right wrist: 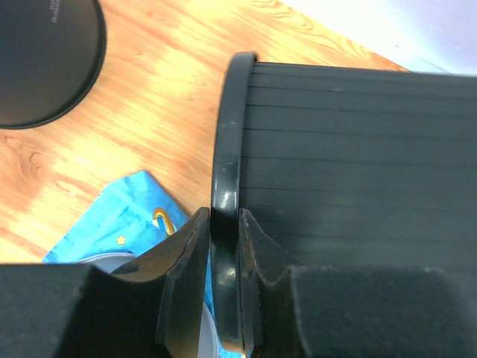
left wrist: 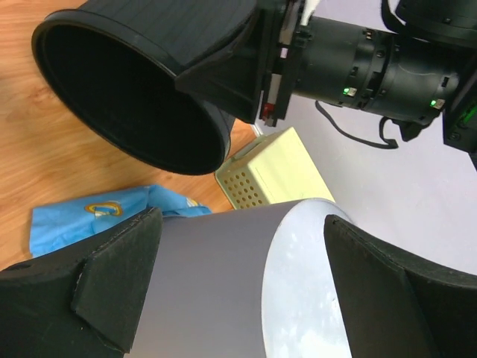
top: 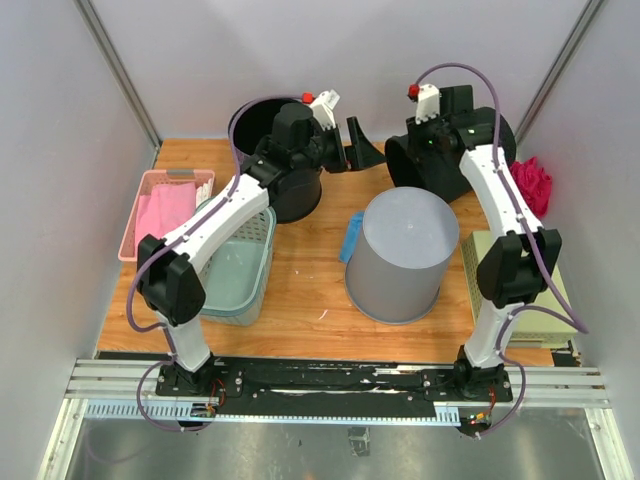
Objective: Turn the large container upside down
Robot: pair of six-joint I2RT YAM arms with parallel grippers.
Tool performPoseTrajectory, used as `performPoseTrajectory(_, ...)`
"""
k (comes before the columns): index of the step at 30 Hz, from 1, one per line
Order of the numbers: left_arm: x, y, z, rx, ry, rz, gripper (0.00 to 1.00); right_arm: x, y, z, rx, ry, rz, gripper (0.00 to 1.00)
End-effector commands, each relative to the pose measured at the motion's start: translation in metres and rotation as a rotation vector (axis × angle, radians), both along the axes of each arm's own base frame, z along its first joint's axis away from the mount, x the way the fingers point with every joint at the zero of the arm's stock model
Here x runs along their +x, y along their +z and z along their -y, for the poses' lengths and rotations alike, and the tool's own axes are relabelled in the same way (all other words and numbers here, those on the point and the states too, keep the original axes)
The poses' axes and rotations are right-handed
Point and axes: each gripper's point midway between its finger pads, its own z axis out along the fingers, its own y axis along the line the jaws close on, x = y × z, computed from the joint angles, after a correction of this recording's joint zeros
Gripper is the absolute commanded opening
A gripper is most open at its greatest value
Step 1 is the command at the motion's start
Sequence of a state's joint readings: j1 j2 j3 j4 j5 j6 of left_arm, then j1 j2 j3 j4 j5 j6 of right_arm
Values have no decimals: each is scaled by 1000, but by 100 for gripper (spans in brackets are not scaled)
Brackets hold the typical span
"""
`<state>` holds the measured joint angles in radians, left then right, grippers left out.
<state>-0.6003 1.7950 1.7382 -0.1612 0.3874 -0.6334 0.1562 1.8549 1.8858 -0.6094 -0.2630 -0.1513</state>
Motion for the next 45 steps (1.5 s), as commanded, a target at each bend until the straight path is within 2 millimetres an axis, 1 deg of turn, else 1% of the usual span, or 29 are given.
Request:
performPoseTrajectory(1,-5,30,-18,-30,36,82,94,-26,-62,-35,-24,95,-236,22)
performPoseTrajectory(3,-6,29,-22,-29,44,83,94,-24,-76,-51,-28,126,-286,23)
performPoseTrajectory(6,-9,28,-27,-26,53,84,95,-23,-83,-74,-28,155,-326,23)
performPoseTrajectory(9,-11,27,-31,-18,62,87,95,-21,-87,-90,-11,159,-351,23)
performPoseTrajectory(11,-12,27,-34,-13,66,89,95,-21,-91,-97,3,158,-372,25)
performPoseTrajectory(15,-13,28,-37,-6,74,96,95,-22,-94,-104,16,151,-383,33)
performPoseTrajectory(17,-14,27,-37,-3,75,96,95,-22,-90,-106,22,151,-373,36)
performPoseTrajectory(19,-15,28,-38,-3,75,97,95,-21,-80,-105,28,139,-350,38)
performPoseTrajectory(22,-17,29,-40,-1,77,102,95,-19,-62,-98,15,104,-306,41)
performPoseTrajectory(24,-19,33,-42,-1,79,111,95,-15,-54,-87,-23,51,-268,44)
performPoseTrajectory(25,-20,36,-44,-1,83,116,95,-12,-53,-79,-47,17,-255,45)
performPoseTrajectory(29,-25,42,-50,5,93,131,95,-1,-55,-36,-151,-144,-222,47)
performPoseTrajectory(32,-29,49,-57,21,108,153,96,0,-63,-3,-255,-260,-218,47)
performPoseTrajectory(36,-30,66,-74,72,165,205,98,-3,-63,31,-269,-374,-227,48)
performPoseTrajectory(38,-28,73,-85,109,212,229,98,-5,-59,42,-250,-410,-226,49)
performPoseTrajectory(41,-28,81,-105,176,282,259,99,-8,-50,51,-231,-429,-213,50)
performPoseTrajectory(43,-27,84,-119,220,333,276,99,-11,-43,48,-214,-420,-203,50)
performPoseTrajectory(45,-27,85,-133,267,376,288,99,-17,-27,41,-167,-389,-181,50)
